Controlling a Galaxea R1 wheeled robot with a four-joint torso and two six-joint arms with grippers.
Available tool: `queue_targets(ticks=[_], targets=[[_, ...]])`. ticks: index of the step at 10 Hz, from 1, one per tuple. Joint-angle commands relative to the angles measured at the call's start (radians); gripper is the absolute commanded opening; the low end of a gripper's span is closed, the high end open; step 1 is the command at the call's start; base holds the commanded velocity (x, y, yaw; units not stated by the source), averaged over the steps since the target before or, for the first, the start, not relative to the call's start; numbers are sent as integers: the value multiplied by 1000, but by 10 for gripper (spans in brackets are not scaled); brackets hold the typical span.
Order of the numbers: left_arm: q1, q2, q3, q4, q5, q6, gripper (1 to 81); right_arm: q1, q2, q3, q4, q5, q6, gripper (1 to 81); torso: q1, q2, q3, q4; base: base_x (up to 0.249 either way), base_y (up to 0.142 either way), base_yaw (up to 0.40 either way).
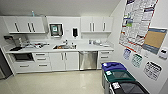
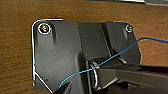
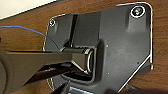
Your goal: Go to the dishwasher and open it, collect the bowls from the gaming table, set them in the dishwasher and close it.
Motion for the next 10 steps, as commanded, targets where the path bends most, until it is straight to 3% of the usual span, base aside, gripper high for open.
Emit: queue_targets(ticks=[1, 10], targets=[[-54, -5, 6, 4, 49, 9, 811, 50, -24, 8, -7, -52, -7, 811, 0, 0, 0, 0, 192, 0, 0], [-53, -3, 2, 1, 49, 10, 811, 50, -21, 5, -6, -51, -7, 811, 1, 0, 0, 0, 170, 0, 0]])
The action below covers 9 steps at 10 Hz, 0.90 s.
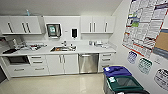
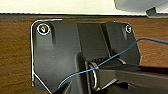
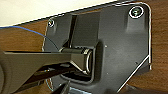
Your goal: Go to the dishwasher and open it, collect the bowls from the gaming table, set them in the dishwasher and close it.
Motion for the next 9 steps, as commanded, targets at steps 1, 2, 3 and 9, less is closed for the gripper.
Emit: queue_targets(ticks=[1, 2, 3, 9], targets=[[-53, -11, 7, 1, 49, 9, 811, 50, -21, 9, -6, -54, -6, 811, 0, 0, 0, 0, 126, 0, 0], [-51, -11, 7, 1, 49, 9, 811, 50, -21, 11, -6, -54, -6, 811, 0, 0, 0, 0, 116, 0, 0], [-52, -12, 7, 1, 49, 9, 811, 50, -19, 11, -7, -54, -6, 811, 0, 0, 0, 0, 115, 0, 0], [-52, -12, 7, 0, 49, 9, 811, 50, -19, 9, -7, -54, -6, 811, 0, 0, 0, 0, 110, 0, 0]])
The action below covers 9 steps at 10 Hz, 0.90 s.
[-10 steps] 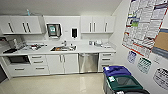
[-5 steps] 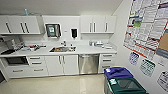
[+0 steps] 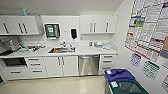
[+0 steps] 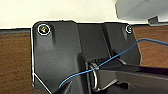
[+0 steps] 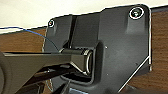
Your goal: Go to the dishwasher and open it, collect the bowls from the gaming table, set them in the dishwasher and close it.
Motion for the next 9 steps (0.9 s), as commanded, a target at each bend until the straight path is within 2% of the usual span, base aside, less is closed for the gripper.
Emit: queue_targets(ticks=[1, 9], targets=[[-48, -12, 6, 1, 53, 10, 811, 49, -20, 10, -7, -56, -6, 811, 0, 0, 0, 0, 101, 0, 0], [-48, -12, 6, 0, 53, 10, 811, 47, -17, 6, -7, -56, -6, 811, 0, 0, 0, 0, 97, 0, 0]])
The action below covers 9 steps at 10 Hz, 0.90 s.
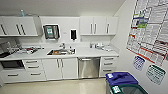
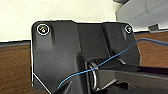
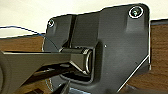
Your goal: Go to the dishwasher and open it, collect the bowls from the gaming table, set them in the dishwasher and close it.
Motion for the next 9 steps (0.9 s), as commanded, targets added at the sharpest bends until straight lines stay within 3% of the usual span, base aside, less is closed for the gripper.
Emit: queue_targets(ticks=[1, 9], targets=[[-51, -12, 6, 0, 51, 9, 811, 51, -19, 9, -7, -55, -6, 811, 0, 0, 0, 0, 97, 0, 0], [-51, -14, 6, 0, 51, 9, 811, 51, -19, 8, -7, -55, -6, 811, 0, 0, 0, 0, 96, 0, 0]])
